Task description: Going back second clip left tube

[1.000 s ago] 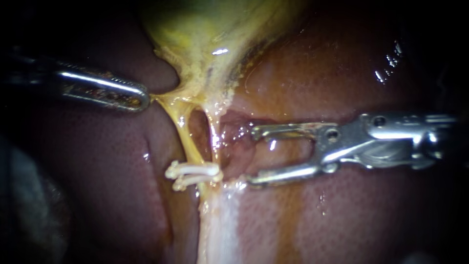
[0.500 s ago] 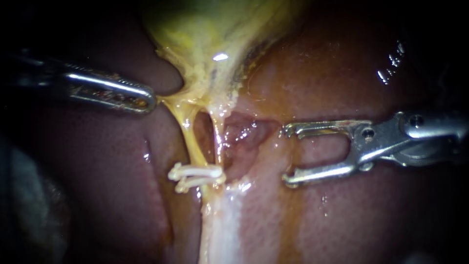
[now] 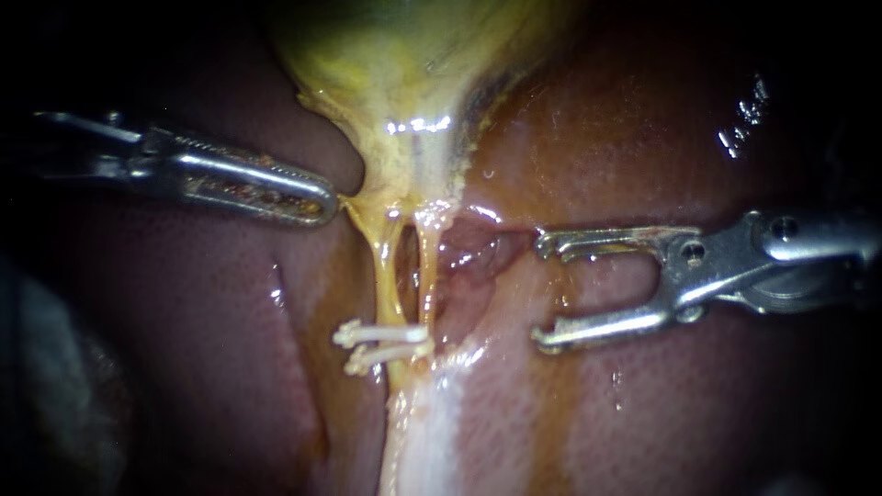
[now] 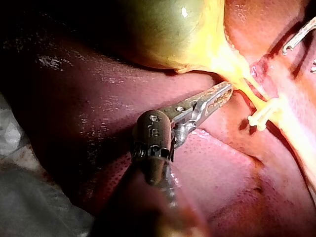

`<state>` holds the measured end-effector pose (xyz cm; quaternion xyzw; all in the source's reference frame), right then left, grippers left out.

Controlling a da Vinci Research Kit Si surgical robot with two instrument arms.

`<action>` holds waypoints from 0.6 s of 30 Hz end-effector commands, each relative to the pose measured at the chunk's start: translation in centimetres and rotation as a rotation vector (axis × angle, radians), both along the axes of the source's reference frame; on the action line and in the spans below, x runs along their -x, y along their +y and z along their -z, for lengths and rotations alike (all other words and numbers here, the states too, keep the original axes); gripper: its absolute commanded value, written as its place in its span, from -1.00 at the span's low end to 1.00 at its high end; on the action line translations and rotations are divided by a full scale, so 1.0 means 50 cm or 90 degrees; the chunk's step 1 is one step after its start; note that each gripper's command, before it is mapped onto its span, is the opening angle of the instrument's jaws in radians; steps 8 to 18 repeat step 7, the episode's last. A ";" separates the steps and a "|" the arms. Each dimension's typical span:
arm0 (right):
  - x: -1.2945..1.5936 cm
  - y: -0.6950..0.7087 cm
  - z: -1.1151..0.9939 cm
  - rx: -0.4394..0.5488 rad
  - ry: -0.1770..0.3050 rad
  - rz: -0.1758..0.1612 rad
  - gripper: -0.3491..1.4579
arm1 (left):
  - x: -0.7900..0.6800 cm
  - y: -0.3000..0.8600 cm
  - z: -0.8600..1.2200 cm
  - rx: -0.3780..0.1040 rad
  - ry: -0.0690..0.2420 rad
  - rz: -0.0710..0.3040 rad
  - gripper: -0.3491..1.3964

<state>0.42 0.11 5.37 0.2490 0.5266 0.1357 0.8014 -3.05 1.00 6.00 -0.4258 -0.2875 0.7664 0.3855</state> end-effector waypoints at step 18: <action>-0.0001 0.0001 0.0011 0.006 0.002 0.002 -0.06 | -0.0007 0.0000 0.0002 -0.001 -0.001 -0.002 -1.00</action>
